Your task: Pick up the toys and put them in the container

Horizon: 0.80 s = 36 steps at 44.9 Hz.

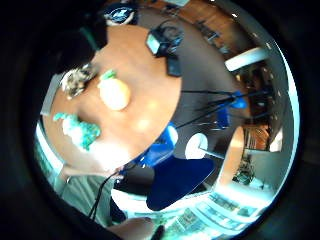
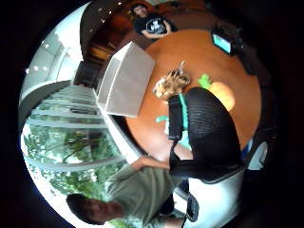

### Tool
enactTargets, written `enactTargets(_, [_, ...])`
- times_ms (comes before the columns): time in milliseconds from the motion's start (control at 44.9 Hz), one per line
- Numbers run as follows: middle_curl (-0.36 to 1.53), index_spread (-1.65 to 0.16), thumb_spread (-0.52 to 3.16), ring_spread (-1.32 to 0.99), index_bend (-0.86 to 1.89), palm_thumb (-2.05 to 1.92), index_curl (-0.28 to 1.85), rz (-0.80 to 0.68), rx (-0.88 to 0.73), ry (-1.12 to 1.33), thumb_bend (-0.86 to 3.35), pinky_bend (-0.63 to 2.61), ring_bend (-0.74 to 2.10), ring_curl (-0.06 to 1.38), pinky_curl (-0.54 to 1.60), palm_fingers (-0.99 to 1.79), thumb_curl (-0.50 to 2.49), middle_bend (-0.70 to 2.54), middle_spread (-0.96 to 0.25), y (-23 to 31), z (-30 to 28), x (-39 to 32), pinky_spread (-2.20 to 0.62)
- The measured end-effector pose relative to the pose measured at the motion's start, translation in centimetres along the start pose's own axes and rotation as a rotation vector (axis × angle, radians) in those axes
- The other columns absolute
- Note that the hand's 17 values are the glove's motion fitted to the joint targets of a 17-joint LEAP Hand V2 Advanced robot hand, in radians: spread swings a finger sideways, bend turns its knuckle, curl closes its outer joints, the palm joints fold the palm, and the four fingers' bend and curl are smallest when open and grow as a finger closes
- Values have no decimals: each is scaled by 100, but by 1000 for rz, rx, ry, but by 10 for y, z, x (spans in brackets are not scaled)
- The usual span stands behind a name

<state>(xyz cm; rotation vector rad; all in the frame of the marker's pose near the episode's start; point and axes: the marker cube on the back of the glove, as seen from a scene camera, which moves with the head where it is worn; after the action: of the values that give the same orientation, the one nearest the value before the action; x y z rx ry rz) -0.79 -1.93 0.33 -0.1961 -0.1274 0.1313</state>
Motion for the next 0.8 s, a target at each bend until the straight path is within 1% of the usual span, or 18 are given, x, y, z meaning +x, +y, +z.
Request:
enactTargets(89, [25,-19,155,-17,7,-4,11,-13,-84,-25,15,83,66,25,34,-4,15,32,-1,-7,11,-7,-10])
enactTargets(223, [27,-19,152,-14,9,-4,11,35,-130,3,10,87,62,24,34,-12,16,31,0,-32,36,-4,-6])
enactTargets(401, [28,-18,149,-8,10,-3,14,156,-230,56,4,91,52,22,35,-19,18,22,2,-67,99,21,-2])
enactTargets(512, [28,-19,147,-5,8,0,14,206,-296,80,3,94,47,21,36,-21,20,17,2,-78,148,35,0])
enactTargets(602, [28,-20,144,-2,8,3,14,258,-332,89,3,100,42,21,37,-20,22,15,3,-85,169,56,2])
enactTargets(668, [28,-21,142,-1,9,6,15,246,-344,107,3,103,41,21,38,-17,24,14,3,-85,189,59,3])
enactTargets(735, [27,-23,139,0,13,11,16,249,-279,145,5,106,48,23,39,-3,26,14,2,-86,194,67,2])
enactTargets(802, [28,-23,139,-3,16,22,17,247,-182,166,9,106,63,26,37,19,29,18,2,-90,193,76,-3])
